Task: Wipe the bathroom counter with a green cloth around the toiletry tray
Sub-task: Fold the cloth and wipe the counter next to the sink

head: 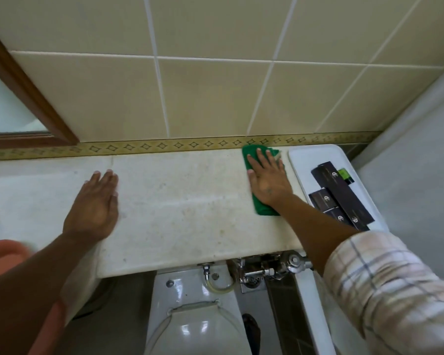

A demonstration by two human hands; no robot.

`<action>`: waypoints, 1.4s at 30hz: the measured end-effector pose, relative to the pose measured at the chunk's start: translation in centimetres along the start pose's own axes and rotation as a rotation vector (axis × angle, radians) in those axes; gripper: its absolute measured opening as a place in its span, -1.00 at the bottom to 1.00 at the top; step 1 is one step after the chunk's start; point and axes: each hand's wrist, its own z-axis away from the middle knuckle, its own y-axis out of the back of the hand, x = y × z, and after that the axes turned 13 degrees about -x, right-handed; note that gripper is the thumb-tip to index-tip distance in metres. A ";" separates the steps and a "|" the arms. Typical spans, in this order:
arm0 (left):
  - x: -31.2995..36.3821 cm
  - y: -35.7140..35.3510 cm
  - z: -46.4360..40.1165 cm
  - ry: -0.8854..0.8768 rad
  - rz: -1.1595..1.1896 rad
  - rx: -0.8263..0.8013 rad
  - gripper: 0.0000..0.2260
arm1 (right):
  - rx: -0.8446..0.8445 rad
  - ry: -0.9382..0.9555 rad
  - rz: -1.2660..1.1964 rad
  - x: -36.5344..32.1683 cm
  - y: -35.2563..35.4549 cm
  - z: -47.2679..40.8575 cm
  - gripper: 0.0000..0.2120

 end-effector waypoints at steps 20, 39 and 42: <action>0.4 0.1 0.1 0.011 -0.025 0.009 -0.46 | -0.002 0.059 -0.012 3.0 -2.2 6.6 -0.42; 0.6 0.6 0.4 0.086 -0.049 -0.018 -0.54 | -0.065 0.257 0.056 -20.6 -8.1 10.7 -0.40; 0.6 0.4 0.4 0.107 -0.046 -0.019 -0.54 | -0.070 0.275 0.063 -23.9 -8.0 8.9 -0.40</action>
